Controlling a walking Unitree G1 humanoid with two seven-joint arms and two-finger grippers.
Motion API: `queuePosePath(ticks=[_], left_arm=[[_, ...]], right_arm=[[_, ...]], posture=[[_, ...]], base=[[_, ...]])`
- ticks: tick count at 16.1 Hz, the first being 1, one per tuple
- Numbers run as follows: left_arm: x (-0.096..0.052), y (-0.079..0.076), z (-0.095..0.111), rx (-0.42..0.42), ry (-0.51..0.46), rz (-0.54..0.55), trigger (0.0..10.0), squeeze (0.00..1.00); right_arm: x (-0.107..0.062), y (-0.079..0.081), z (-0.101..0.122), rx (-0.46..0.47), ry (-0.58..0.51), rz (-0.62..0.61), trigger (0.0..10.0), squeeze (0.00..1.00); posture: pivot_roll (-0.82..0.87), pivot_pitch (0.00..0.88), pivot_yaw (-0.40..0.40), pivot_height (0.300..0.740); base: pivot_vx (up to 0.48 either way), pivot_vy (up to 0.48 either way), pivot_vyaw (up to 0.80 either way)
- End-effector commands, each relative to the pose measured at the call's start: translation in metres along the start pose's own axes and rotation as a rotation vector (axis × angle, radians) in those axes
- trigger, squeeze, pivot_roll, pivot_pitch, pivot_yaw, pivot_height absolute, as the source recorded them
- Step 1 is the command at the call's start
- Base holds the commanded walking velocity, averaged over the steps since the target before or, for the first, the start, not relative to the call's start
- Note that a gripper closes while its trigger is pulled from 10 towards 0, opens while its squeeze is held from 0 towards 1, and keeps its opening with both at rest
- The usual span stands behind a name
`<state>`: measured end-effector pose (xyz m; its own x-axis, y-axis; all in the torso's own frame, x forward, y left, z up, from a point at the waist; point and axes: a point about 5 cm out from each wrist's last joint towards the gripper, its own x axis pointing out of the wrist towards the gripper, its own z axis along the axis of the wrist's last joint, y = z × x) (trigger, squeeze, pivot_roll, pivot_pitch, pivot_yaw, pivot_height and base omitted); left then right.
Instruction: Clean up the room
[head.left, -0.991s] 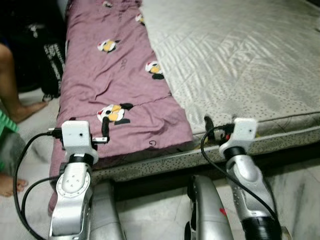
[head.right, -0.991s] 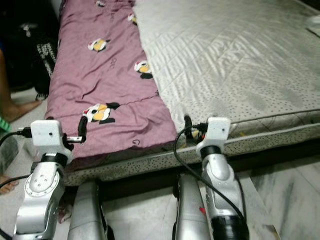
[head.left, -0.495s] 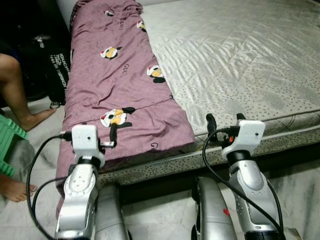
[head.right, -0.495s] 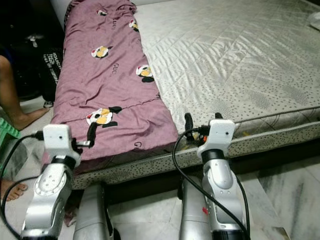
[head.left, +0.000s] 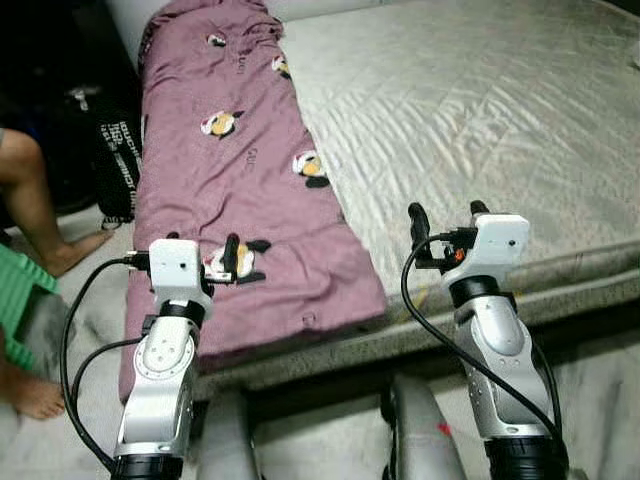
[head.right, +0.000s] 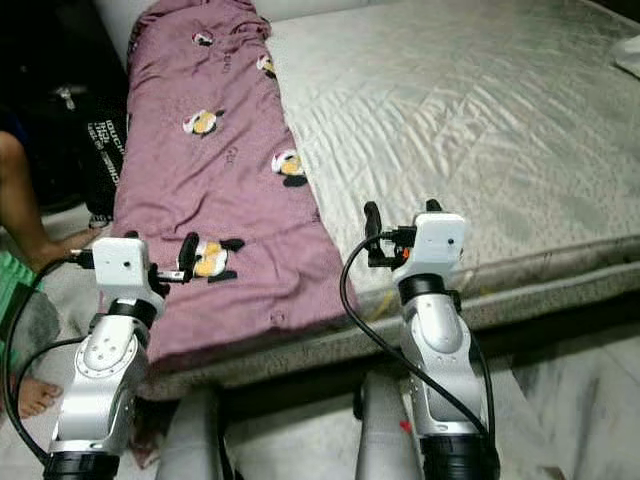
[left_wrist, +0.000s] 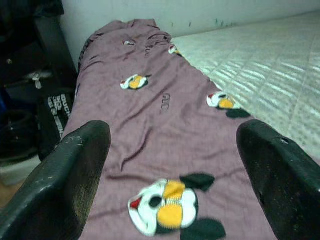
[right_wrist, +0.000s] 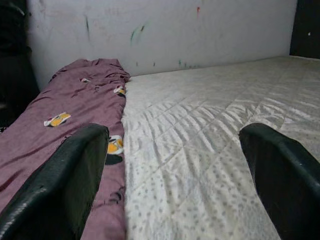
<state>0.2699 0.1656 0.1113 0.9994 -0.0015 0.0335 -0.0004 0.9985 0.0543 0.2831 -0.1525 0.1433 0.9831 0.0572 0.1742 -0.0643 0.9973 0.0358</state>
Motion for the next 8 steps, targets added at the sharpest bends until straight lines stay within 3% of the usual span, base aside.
queuePosePath(ticks=[1,8], left_arm=[[0.0019,0.0046,-0.0001,0.009,-0.003,0.008,10.0,0.0],[0.0063,0.0008,0.0017,0.023,-0.023,0.003,10.0,0.0]], right_arm=[[0.0039,0.002,0.0016,0.003,-0.001,0.003,10.0,0.0],[0.0036,0.0005,0.0017,-0.016,-0.001,-0.003,10.0,0.0]], posture=[[-0.11,0.0,0.068,0.659],[-0.12,0.0,0.069,0.74]], base=[[0.0,0.0,0.0],[0.0,0.0,0.0]])
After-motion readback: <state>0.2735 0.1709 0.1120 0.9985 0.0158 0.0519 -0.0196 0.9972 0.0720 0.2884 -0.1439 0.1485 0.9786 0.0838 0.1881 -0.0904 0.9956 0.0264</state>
